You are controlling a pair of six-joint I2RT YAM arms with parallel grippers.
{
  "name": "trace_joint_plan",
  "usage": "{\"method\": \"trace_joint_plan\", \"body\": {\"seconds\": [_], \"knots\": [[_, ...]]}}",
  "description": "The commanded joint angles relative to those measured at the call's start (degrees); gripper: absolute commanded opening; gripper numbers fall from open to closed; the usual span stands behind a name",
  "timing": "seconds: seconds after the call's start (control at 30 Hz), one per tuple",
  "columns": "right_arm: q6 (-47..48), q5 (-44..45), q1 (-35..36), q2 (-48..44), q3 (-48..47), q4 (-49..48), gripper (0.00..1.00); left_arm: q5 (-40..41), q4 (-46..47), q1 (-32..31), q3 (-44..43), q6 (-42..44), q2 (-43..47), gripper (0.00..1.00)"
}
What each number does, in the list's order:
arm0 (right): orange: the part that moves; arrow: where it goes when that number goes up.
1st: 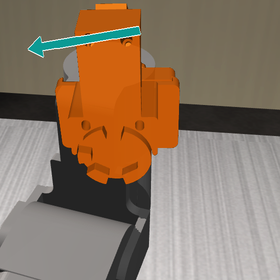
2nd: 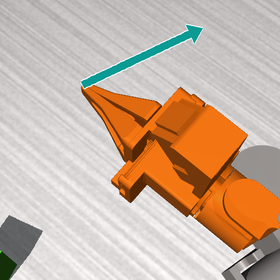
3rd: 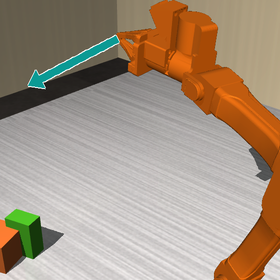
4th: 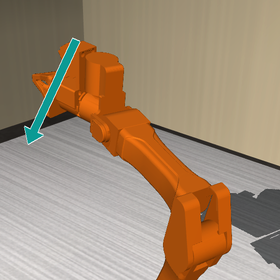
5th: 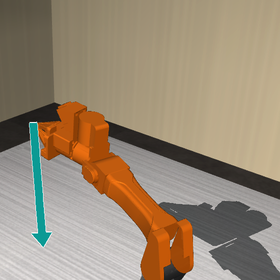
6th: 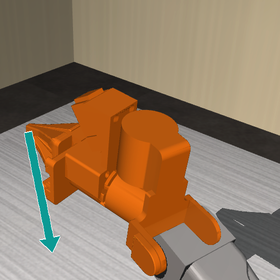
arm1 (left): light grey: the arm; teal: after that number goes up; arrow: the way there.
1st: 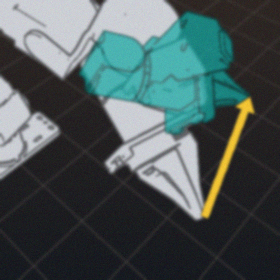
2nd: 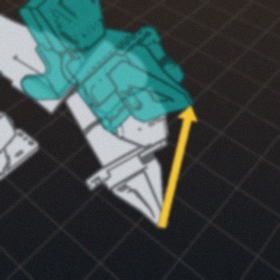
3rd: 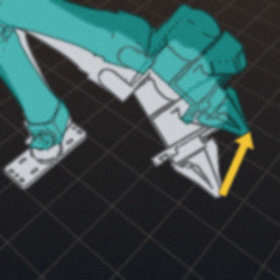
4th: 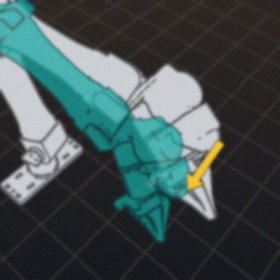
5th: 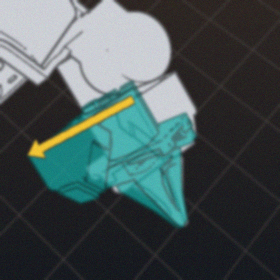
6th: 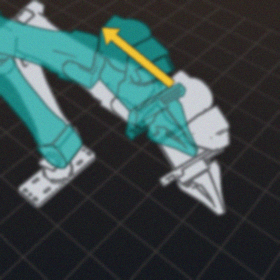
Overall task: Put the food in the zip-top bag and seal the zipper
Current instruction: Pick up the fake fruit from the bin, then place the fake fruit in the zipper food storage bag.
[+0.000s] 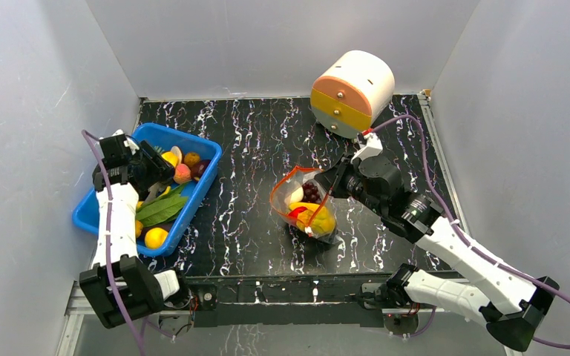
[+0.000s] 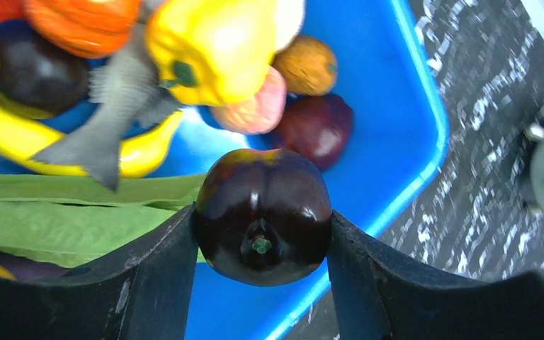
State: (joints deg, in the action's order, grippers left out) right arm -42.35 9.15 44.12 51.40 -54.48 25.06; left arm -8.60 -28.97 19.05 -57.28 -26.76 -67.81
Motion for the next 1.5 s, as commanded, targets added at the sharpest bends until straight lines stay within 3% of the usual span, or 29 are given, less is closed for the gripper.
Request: {"method": "trace_joint_plan", "body": {"seconds": [0.0, 0.13, 0.33, 0.87, 1.23, 1.47], "knots": [[0.5, 1.1, -0.2, 0.0, -1.6, -8.1, 0.0, -10.8, -3.4, -3.3, -3.8, 3.0, 4.0, 0.28], [0.2, 0.6, -0.1, 0.3, -1.7, -8.3, 0.0, -19.2, -2.2, -4.3, -4.0, 0.8, 6.3, 0.27], [0.2, -1.9, -0.1, 1.2, -1.8, -11.2, 0.0, -30.8, 6.6, -6.7, 0.0, -5.3, 10.0, 0.27], [-0.8, -4.9, -0.1, 7.0, -4.4, -16.1, 0.0, -43.9, 20.6, -17.0, -0.2, -14.8, 12.7, 0.31], [-1.3, -7.3, -0.1, 9.9, -5.6, -18.8, 0.0, -43.1, 28.7, -29.3, 5.6, -16.5, 12.2, 0.31], [-1.2, -8.0, -0.2, 10.7, -6.1, -18.8, 0.0, -39.9, 27.4, -37.8, 5.0, -11.5, 7.8, 0.33]]}}
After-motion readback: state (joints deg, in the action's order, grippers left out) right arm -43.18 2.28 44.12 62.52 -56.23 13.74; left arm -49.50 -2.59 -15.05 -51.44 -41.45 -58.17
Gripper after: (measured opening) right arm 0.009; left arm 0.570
